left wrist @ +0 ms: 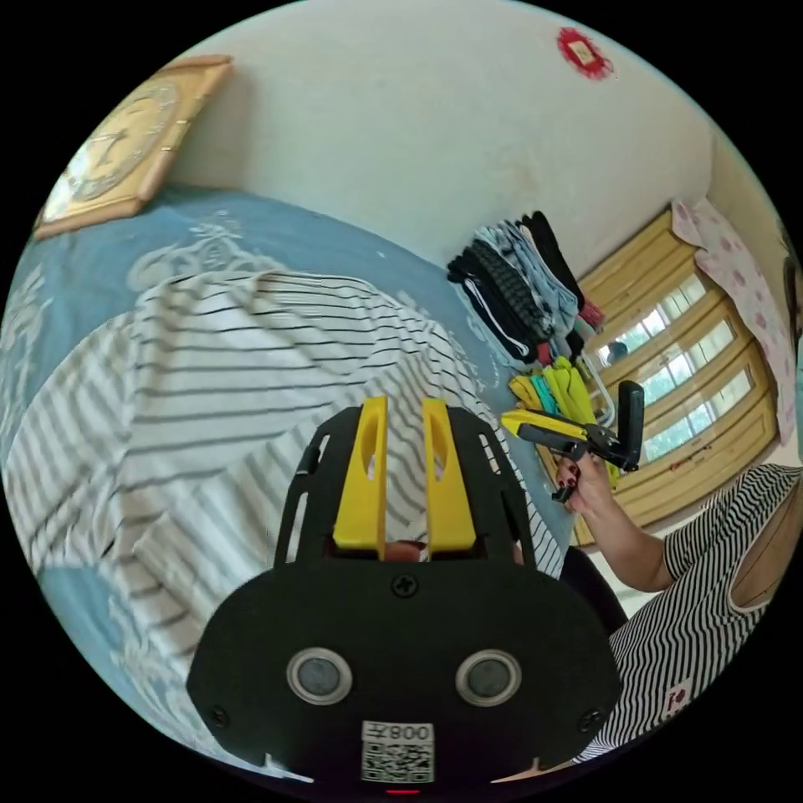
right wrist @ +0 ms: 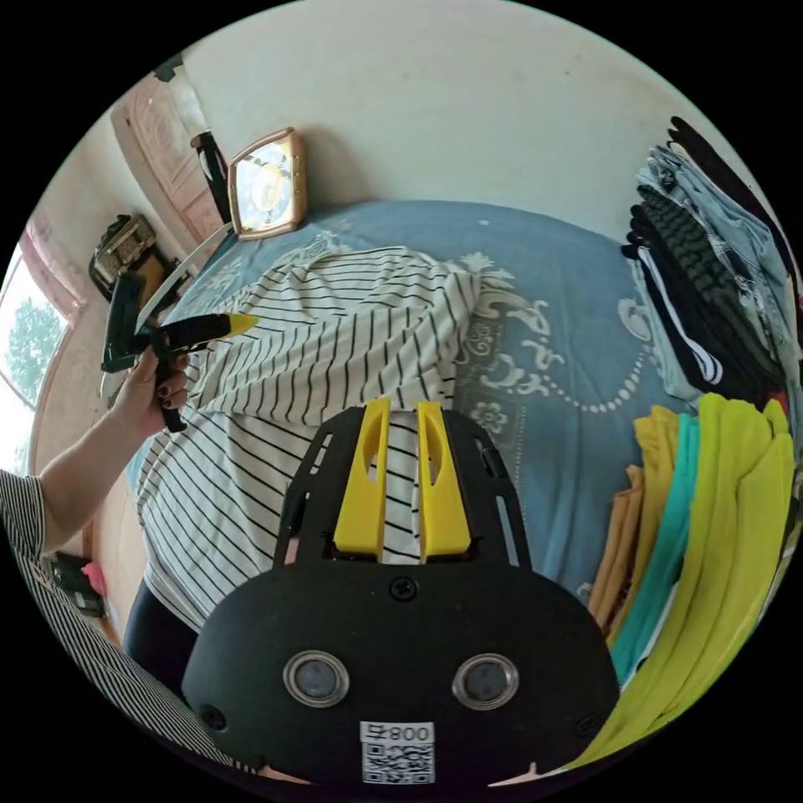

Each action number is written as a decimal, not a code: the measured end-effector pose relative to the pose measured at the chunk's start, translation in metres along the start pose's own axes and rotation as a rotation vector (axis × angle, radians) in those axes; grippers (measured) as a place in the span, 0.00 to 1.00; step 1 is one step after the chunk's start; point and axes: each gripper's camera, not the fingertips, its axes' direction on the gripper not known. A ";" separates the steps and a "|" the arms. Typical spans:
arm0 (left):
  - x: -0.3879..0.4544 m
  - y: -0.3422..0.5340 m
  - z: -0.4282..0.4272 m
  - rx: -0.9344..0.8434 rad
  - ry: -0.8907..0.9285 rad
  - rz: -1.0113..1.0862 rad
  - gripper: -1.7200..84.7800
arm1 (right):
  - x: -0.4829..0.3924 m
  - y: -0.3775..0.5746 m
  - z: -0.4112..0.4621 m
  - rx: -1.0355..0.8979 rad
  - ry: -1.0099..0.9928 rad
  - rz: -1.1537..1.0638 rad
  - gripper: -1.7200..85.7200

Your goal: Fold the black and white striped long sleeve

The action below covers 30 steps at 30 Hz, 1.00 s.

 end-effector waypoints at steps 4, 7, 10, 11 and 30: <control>0.022 -0.068 0.097 -0.104 0.091 0.060 0.11 | 0.009 0.016 0.012 0.016 0.043 -0.016 0.10; 0.035 -0.110 0.148 -0.124 0.090 0.093 0.11 | 0.019 0.029 0.026 -0.008 0.047 -0.004 0.10; 0.040 -0.144 0.194 -0.168 0.087 0.102 0.11 | 0.033 0.046 0.036 -0.012 0.030 0.026 0.08; 0.040 -0.149 0.203 -0.181 0.084 0.100 0.10 | 0.037 0.049 0.038 -0.019 0.026 0.032 0.08; 0.068 -0.213 0.383 -0.357 0.091 0.125 0.04 | 0.160 0.165 0.065 0.015 -0.179 0.231 0.03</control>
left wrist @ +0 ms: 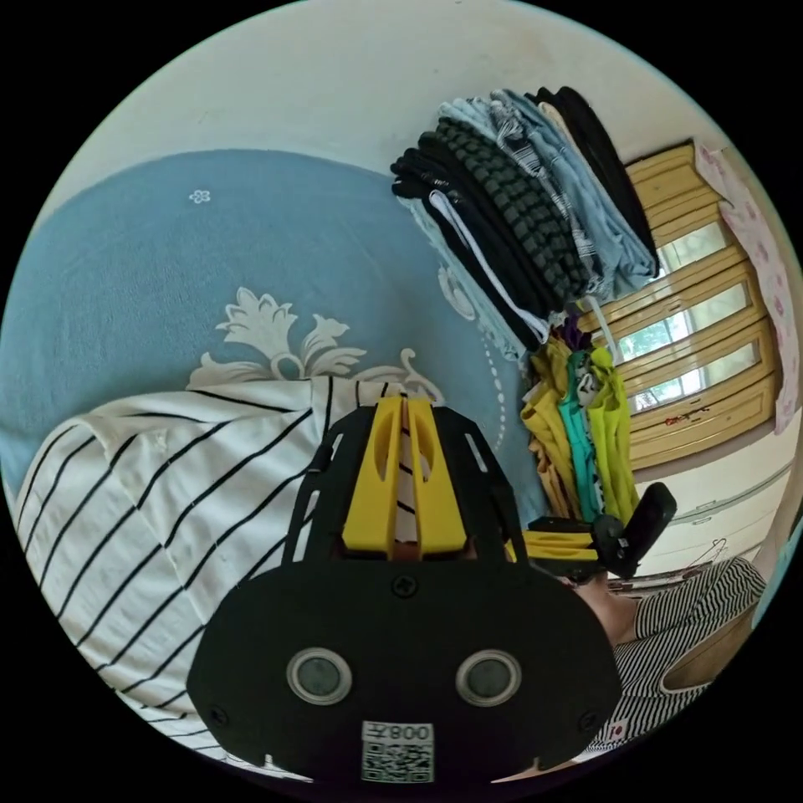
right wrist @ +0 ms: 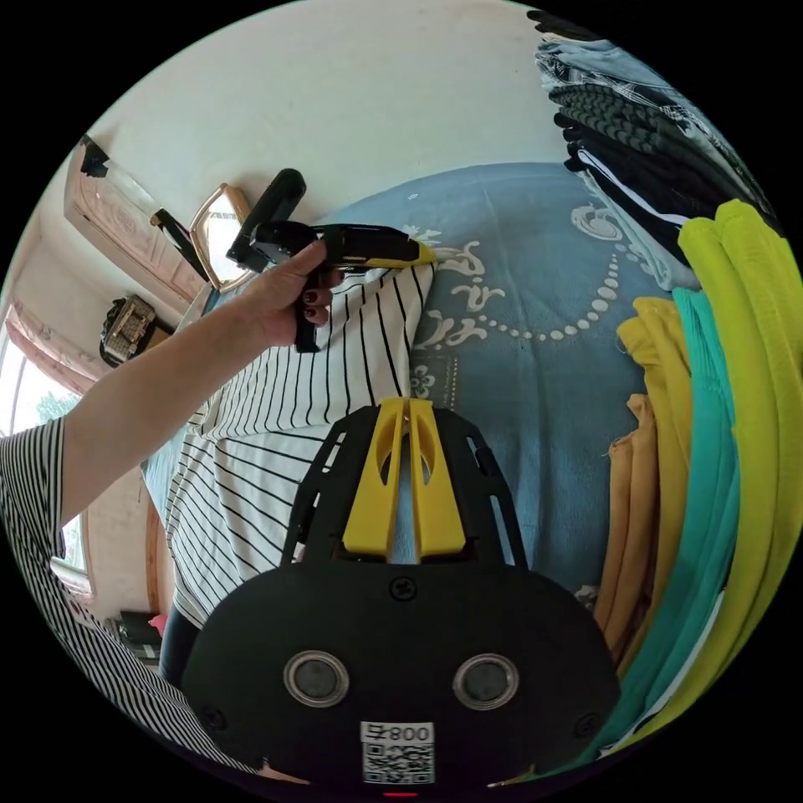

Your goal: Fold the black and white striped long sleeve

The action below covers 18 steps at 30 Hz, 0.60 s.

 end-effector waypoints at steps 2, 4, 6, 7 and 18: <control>-0.001 -0.004 0.003 0.024 0.013 0.003 0.05 | 0.005 0.004 0.001 -0.001 0.001 -0.001 0.03; 0.001 -0.008 0.000 0.065 0.039 0.012 0.05 | 0.012 0.010 0.001 0.005 -0.008 0.003 0.03; 0.002 -0.010 -0.005 0.101 0.049 0.020 0.06 | 0.018 0.015 0.000 0.012 -0.019 0.017 0.03; 0.003 -0.011 -0.008 0.111 0.057 0.022 0.06 | 0.021 0.018 -0.001 0.019 -0.023 0.024 0.03; -0.005 0.001 -0.021 0.206 0.113 -0.013 0.06 | 0.033 0.033 -0.005 0.020 -0.026 0.032 0.03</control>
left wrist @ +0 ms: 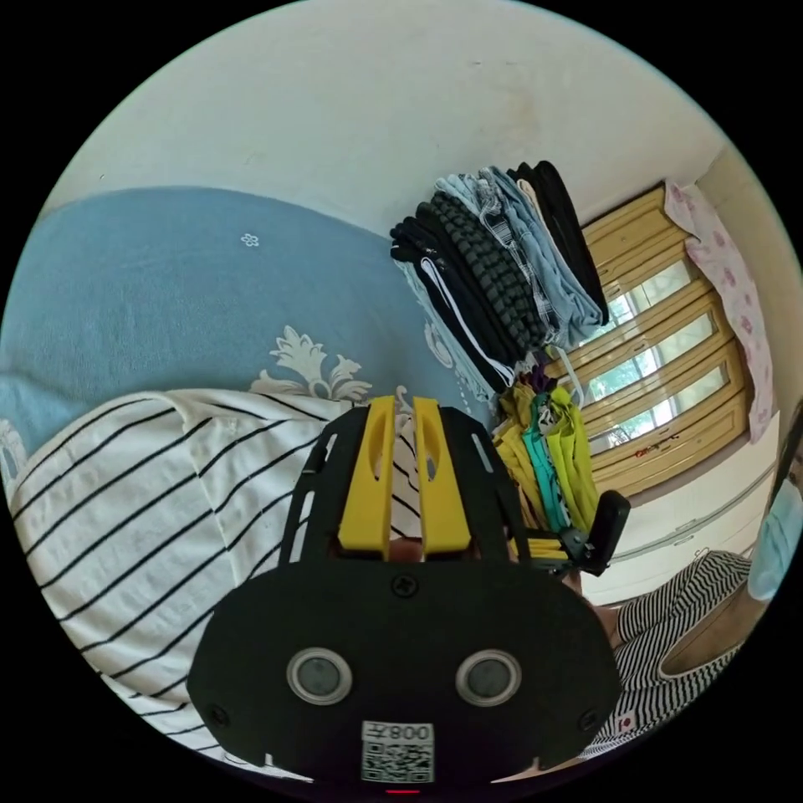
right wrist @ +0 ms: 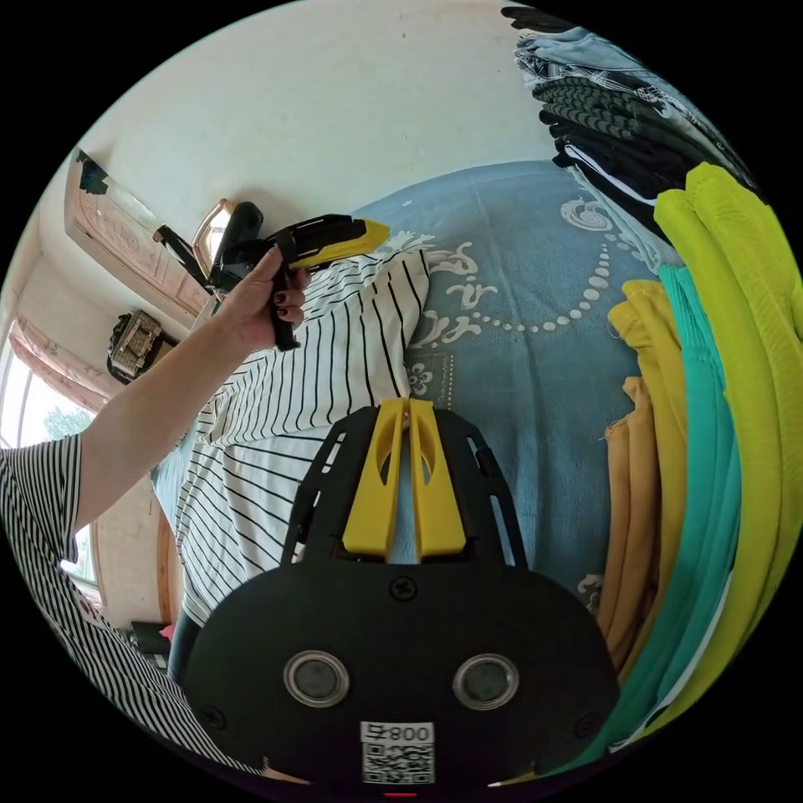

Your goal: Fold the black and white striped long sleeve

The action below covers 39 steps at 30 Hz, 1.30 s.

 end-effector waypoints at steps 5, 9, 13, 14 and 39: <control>0.021 0.010 0.032 -0.150 -0.117 0.079 0.03 | -0.005 0.005 -0.009 0.018 0.017 -0.001 0.02; 0.029 0.007 0.043 -0.175 -0.177 0.079 0.02 | -0.013 0.005 -0.026 0.055 0.055 -0.011 0.02; 0.043 0.013 0.031 -0.170 -0.187 0.094 0.02 | -0.044 -0.006 -0.030 0.061 0.075 -0.112 0.02; 0.047 0.016 0.026 -0.161 -0.182 0.100 0.02 | -0.049 -0.008 -0.028 0.052 0.093 -0.129 0.02; 0.127 0.159 -0.150 -0.112 -0.244 0.143 0.02 | -0.154 -0.062 -0.032 0.007 0.226 -0.251 0.02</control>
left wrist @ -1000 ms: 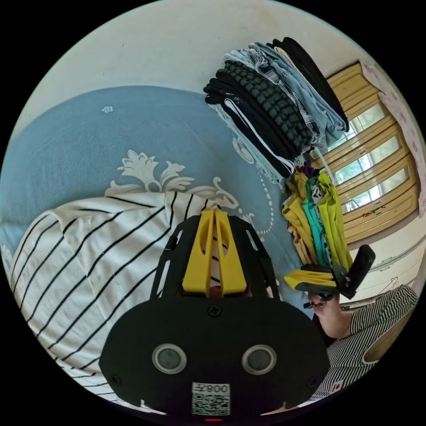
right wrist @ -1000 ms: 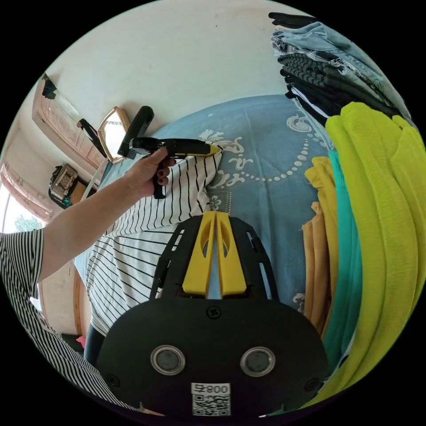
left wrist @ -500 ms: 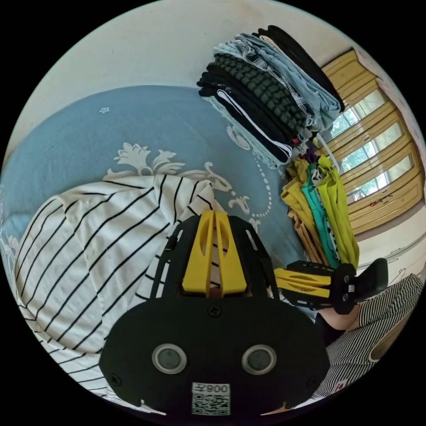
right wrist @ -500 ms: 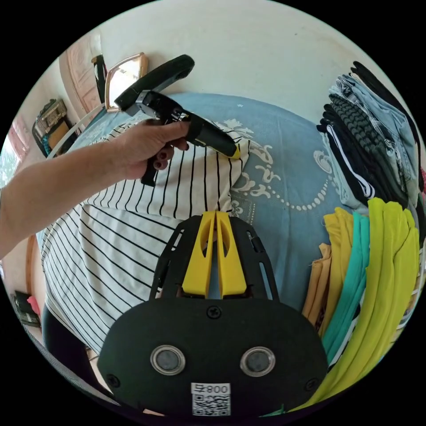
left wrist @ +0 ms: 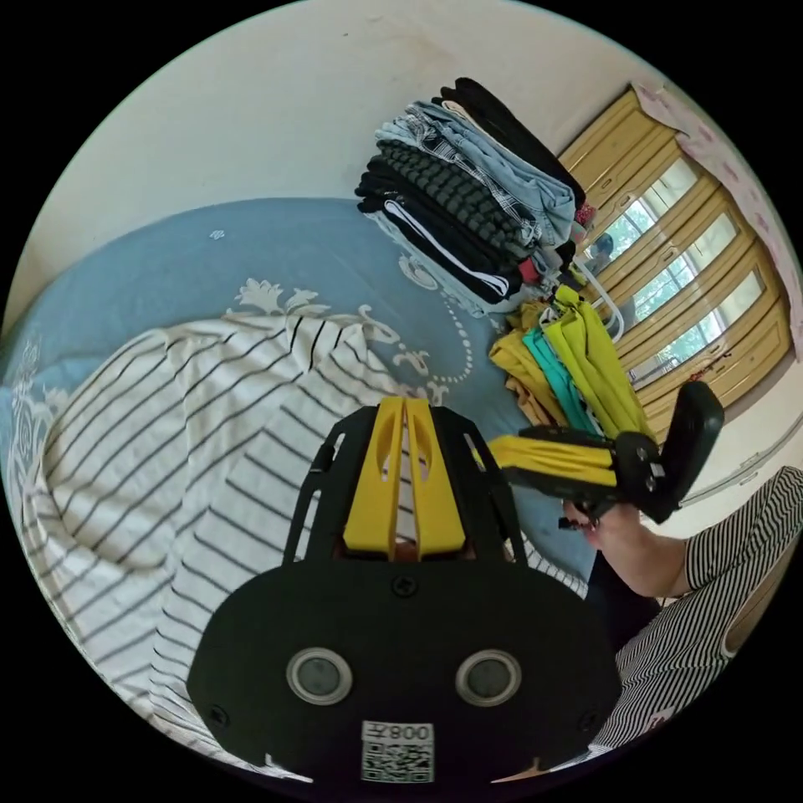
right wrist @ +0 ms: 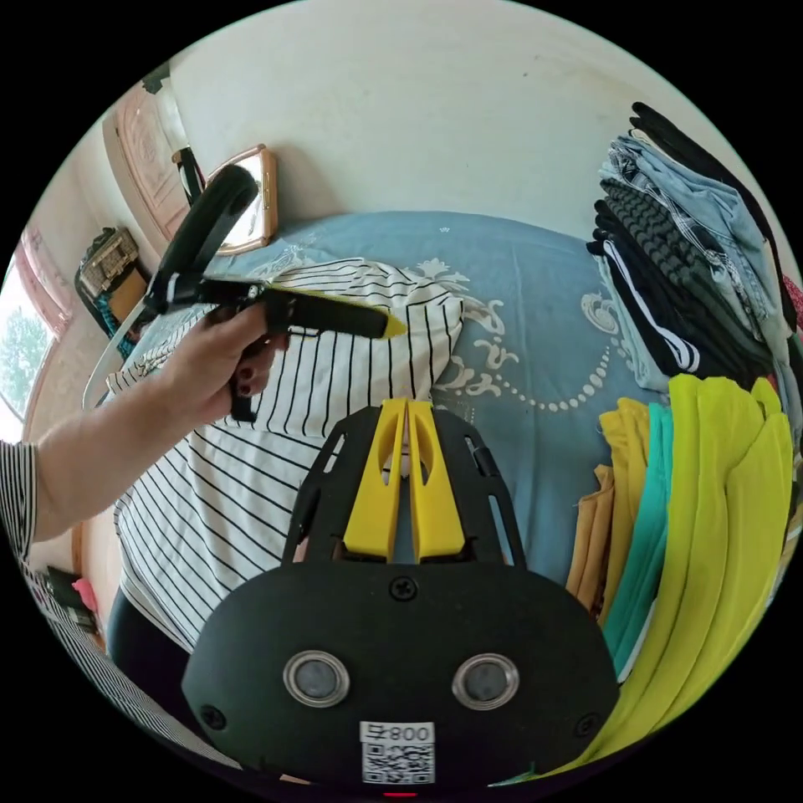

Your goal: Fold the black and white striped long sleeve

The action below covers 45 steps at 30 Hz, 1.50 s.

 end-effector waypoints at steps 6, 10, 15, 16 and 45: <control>-0.010 0.117 -0.110 0.115 -0.118 -0.204 0.02 | -0.003 -0.043 0.040 -0.178 0.026 -0.028 0.02; -0.046 0.229 -0.193 0.190 -0.288 -0.525 0.02 | -0.006 -0.057 0.017 -0.119 -0.003 0.006 0.02; -0.063 0.303 -0.246 0.241 -0.187 -0.641 0.02 | -0.039 -0.074 0.016 -0.145 -0.013 -0.060 0.02; -0.057 0.312 -0.262 0.271 -0.210 -0.625 0.03 | -0.046 -0.077 0.023 -0.180 0.002 -0.074 0.02; -0.046 0.619 -0.617 0.963 -0.168 -0.985 0.05 | -0.249 -0.158 0.074 -0.299 -0.314 -0.317 0.02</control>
